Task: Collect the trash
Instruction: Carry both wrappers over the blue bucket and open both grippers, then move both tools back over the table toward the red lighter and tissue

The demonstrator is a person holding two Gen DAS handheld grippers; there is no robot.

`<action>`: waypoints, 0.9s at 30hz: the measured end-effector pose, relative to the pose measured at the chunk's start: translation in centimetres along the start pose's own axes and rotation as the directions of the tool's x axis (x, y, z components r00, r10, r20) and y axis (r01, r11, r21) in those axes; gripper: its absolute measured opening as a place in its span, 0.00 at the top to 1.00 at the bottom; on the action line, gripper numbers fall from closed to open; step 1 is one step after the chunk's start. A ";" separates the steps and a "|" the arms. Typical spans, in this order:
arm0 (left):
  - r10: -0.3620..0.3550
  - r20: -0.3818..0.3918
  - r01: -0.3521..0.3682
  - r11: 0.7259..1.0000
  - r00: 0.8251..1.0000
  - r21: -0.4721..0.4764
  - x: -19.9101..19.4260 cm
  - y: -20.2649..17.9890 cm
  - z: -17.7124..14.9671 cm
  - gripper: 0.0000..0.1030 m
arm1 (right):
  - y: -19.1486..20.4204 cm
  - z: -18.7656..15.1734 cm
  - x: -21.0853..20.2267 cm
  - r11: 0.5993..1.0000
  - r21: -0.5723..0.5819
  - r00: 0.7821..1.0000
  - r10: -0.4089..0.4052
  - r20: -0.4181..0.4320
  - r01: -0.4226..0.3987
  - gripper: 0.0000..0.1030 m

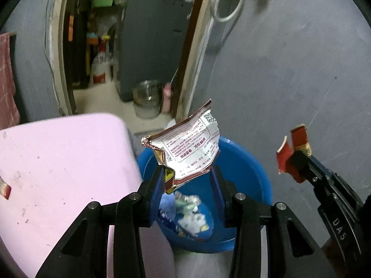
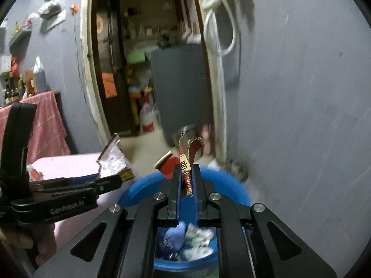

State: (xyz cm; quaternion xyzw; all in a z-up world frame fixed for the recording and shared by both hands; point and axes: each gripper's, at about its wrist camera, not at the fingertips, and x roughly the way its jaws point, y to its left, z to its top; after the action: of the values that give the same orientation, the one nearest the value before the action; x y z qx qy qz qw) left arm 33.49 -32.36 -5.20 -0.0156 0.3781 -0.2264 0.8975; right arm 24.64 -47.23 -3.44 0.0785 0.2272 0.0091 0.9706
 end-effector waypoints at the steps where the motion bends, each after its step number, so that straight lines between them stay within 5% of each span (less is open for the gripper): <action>1: -0.004 -0.014 0.004 1.000 1.000 0.000 0.4 0.1 -0.1 0.66 | -0.2 -0.2 0.5 1.000 0.013 1.000 0.008 -0.023 -0.008 0.93; 7: -0.015 -0.068 0.015 1.000 0.998 -0.012 1.7 0.3 -0.5 0.66 | -0.9 -0.5 1.5 0.999 0.046 0.996 0.022 -0.089 -0.018 0.89; 10: -0.013 -0.087 0.011 1.000 0.996 -0.016 2.1 0.7 -0.6 0.64 | -1.1 -0.5 1.4 0.998 0.056 0.996 0.024 -0.089 -0.019 0.73; 16: -0.022 -0.089 0.018 0.999 0.996 -0.042 1.5 1.3 -0.6 0.55 | -1.0 0.0 1.2 0.998 0.060 0.997 0.021 -0.075 -0.016 0.72; 20: -0.020 -0.036 0.018 0.998 0.999 -0.053 -0.2 2.1 0.0 0.54 | -0.8 0.6 0.3 0.999 0.049 1.000 0.008 -0.017 -0.008 0.55; 25: 0.005 0.113 0.003 0.997 0.994 -0.071 -4.5 4.0 0.4 0.39 | 0.4 1.9 -1.9 0.999 0.032 0.995 0.010 0.102 -0.014 0.41; 27: 0.025 0.157 -0.014 0.997 0.987 -0.076 -6.2 4.6 0.7 0.32 | 1.1 2.5 -2.7 0.999 0.034 0.990 0.020 0.141 -0.025 0.23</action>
State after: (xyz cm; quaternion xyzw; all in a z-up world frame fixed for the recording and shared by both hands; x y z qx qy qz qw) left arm 32.03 -25.73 -1.47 -0.0632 0.3144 -0.2013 0.9256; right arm 23.35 -46.69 0.09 0.0987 0.1573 0.0105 0.9825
